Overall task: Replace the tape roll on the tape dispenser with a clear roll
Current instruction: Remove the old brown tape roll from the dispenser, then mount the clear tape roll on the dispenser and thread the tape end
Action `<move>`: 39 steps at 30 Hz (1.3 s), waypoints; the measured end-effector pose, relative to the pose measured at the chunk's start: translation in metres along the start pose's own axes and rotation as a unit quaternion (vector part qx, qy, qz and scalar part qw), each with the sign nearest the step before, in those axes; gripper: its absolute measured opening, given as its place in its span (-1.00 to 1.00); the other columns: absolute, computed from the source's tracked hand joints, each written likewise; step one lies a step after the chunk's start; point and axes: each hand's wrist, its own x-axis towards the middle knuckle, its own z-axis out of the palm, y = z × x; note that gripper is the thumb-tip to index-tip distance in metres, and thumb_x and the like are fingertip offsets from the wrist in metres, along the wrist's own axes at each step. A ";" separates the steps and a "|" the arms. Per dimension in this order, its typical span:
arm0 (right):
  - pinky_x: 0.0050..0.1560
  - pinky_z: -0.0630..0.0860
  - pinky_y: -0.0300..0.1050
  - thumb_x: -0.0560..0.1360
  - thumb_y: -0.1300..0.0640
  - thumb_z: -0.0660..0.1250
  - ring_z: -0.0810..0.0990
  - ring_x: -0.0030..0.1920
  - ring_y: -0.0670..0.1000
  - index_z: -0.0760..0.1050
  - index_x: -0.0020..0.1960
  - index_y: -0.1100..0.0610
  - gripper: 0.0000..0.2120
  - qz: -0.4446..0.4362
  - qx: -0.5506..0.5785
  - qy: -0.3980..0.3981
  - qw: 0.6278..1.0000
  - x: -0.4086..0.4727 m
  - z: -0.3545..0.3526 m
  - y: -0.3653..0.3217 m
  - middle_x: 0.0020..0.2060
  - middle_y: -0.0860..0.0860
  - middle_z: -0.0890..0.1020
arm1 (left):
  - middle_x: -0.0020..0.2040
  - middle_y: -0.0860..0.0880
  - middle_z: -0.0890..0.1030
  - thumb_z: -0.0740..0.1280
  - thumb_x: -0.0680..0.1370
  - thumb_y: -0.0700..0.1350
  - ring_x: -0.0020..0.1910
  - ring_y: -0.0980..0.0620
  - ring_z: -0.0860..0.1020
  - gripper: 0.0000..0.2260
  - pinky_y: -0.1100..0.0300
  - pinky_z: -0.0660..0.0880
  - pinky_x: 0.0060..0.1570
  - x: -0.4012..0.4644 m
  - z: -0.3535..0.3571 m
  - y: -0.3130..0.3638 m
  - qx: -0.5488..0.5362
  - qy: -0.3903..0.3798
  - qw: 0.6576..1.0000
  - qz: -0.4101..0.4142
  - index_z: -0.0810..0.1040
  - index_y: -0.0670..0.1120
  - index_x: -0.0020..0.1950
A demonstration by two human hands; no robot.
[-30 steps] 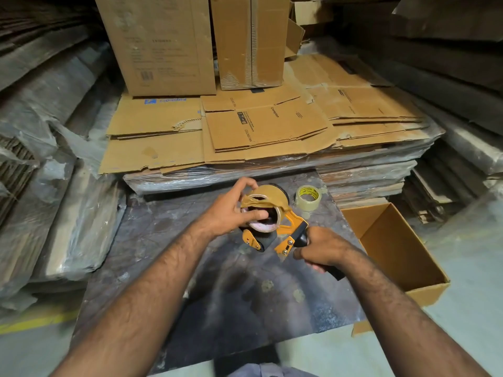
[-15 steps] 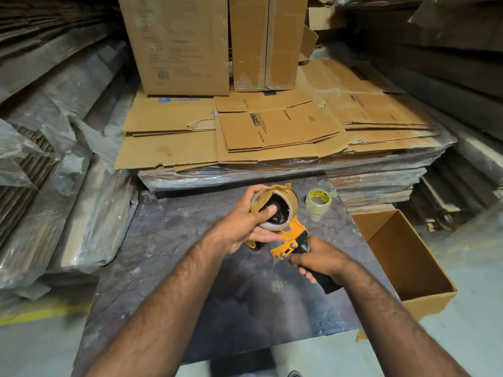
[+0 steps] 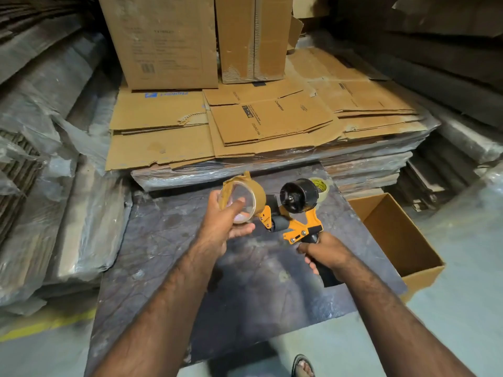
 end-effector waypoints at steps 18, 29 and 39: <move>0.12 0.56 0.09 0.52 -0.05 0.39 0.62 0.14 0.25 0.47 0.22 0.13 -0.63 0.038 -0.136 0.246 0.959 -0.020 -0.070 0.077 0.09 0.17 0.69 | 0.04 -0.19 0.62 0.39 0.56 -0.37 -0.04 -0.17 0.67 -0.76 0.02 0.71 -0.12 0.058 0.071 -0.117 -0.055 -0.020 0.983 -0.173 0.52 -0.21 0.19; 0.06 0.53 0.06 0.57 -0.03 0.36 0.62 0.15 0.24 0.40 0.25 0.13 -0.65 0.038 -0.152 0.196 0.968 0.047 -0.121 0.118 0.13 0.14 0.67 | 0.16 -0.22 0.59 0.32 0.59 -0.37 0.10 -0.27 0.65 -0.76 -0.01 0.66 -0.13 0.139 0.174 -0.179 0.041 0.078 0.978 -0.188 0.52 -0.18 0.23; 0.08 0.53 0.03 0.56 0.00 0.38 0.62 0.14 0.28 0.44 0.25 0.15 -0.65 0.040 -0.131 0.111 0.984 0.100 -0.134 0.106 0.07 0.20 0.69 | 0.24 -0.19 0.59 0.28 0.66 -0.23 0.05 -0.16 0.66 -0.76 0.06 0.60 0.02 0.174 0.168 -0.194 0.058 0.058 0.978 -0.193 0.46 -0.17 0.33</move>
